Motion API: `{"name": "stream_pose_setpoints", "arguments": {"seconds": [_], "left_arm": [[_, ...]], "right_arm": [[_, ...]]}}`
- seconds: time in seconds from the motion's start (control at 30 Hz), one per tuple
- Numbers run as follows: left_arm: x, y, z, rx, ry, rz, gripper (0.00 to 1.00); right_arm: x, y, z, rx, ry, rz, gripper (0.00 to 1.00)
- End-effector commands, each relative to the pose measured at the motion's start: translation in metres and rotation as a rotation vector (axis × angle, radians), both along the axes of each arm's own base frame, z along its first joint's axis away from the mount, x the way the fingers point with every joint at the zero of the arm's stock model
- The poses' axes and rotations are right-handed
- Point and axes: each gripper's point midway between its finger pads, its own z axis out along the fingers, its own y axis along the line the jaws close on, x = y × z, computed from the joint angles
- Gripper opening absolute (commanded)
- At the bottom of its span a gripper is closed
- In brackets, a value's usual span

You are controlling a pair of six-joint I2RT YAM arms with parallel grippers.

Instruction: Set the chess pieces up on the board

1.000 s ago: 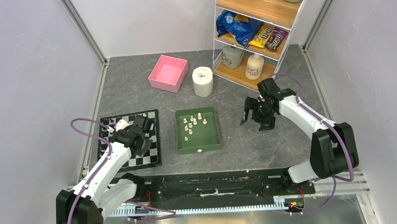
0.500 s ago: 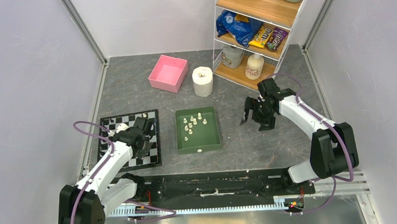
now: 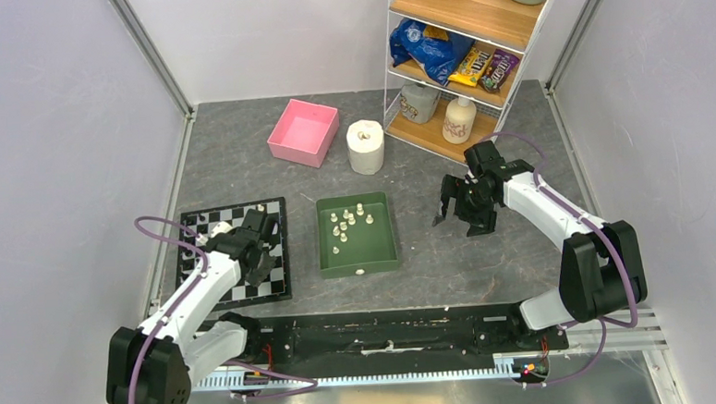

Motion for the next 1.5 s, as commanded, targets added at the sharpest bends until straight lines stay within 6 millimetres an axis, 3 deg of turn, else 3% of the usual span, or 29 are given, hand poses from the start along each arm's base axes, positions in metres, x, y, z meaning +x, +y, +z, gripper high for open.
{"name": "stream_pose_setpoints", "arguments": {"seconds": [0.0,0.4,0.57,0.83,0.97,1.17,1.47], "left_arm": [[0.0,0.002,0.003,-0.008,-0.025,0.031,0.32],[-0.006,0.002,0.016,-0.029,-0.054,0.039,0.44],[-0.006,0.003,0.034,-0.04,-0.094,0.032,0.58],[0.004,0.0,0.077,-0.063,-0.232,-0.034,0.61],[0.024,-0.015,0.104,-0.103,-0.34,-0.154,0.62],[0.06,-0.057,0.14,-0.183,-0.491,-0.436,0.62],[0.092,-0.099,0.156,-0.068,-0.447,-0.71,0.62]], "right_arm": [[0.005,0.002,0.002,0.005,-0.016,0.006,0.99],[0.003,0.001,-0.001,-0.001,-0.013,0.008,0.99],[0.003,0.0,-0.001,-0.002,-0.016,0.007,0.99],[0.003,0.0,-0.001,-0.001,-0.017,0.009,0.99],[0.003,0.0,0.0,-0.001,-0.02,0.007,0.99],[0.004,-0.002,0.002,-0.009,-0.028,-0.009,0.99],[0.011,-0.004,0.002,-0.036,0.0,-0.034,0.99]]}}
